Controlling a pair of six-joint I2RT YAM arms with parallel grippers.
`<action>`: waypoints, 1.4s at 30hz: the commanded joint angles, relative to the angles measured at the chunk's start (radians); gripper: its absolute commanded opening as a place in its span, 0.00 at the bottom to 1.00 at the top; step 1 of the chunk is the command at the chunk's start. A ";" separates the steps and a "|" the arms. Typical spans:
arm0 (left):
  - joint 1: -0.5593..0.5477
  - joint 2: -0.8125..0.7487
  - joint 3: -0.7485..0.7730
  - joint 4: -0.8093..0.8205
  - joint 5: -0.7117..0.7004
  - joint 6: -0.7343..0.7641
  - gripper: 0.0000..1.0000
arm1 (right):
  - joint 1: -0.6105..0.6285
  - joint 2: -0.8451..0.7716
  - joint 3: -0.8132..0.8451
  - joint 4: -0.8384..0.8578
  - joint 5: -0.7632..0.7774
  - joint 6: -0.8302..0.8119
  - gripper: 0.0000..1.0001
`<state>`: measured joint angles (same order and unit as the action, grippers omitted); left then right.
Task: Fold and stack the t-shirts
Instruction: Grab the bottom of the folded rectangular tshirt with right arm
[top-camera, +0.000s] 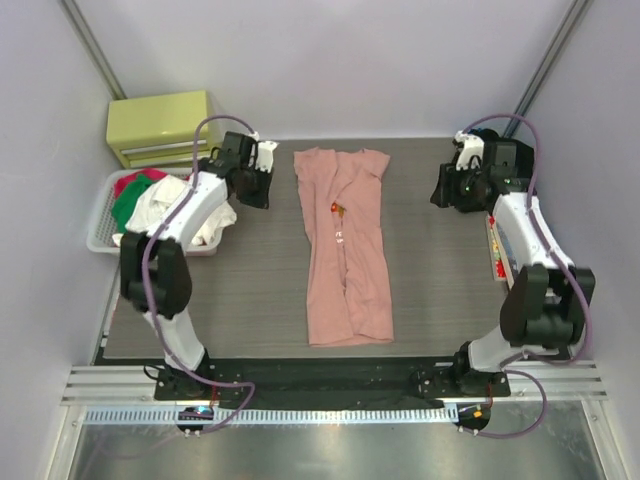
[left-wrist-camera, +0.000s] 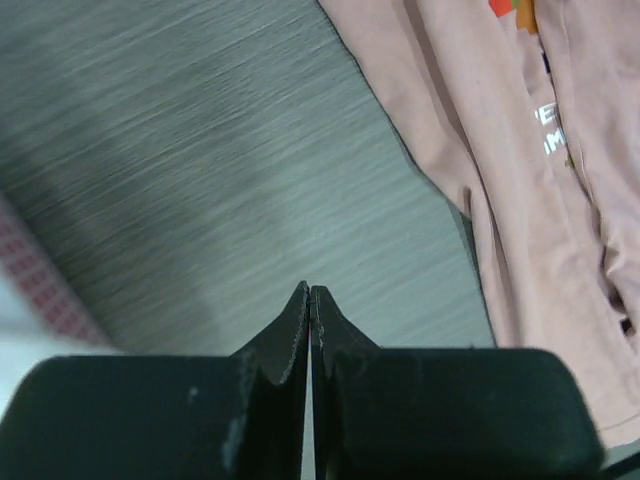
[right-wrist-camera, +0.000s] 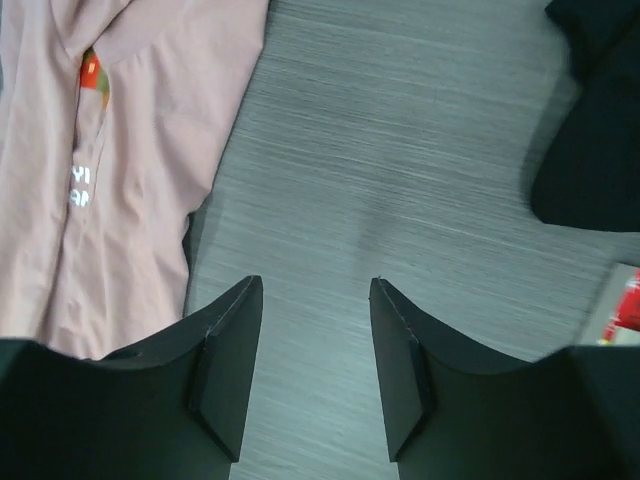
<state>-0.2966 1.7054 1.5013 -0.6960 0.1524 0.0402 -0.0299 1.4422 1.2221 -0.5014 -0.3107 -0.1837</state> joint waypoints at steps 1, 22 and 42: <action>0.080 0.169 0.160 -0.073 0.255 -0.095 0.00 | -0.065 0.167 0.140 -0.011 -0.326 0.136 0.54; 0.157 0.795 0.767 -0.359 0.799 -0.102 0.50 | -0.062 0.791 0.577 -0.032 -0.691 0.286 0.58; 0.103 0.443 -0.057 -0.127 0.989 -0.181 0.54 | 0.022 0.467 0.013 0.049 -0.680 0.208 0.55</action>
<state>-0.1745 2.3253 1.6176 -0.8677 1.1236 -0.1635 -0.0029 2.1094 1.3251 -0.4740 -0.9958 0.0818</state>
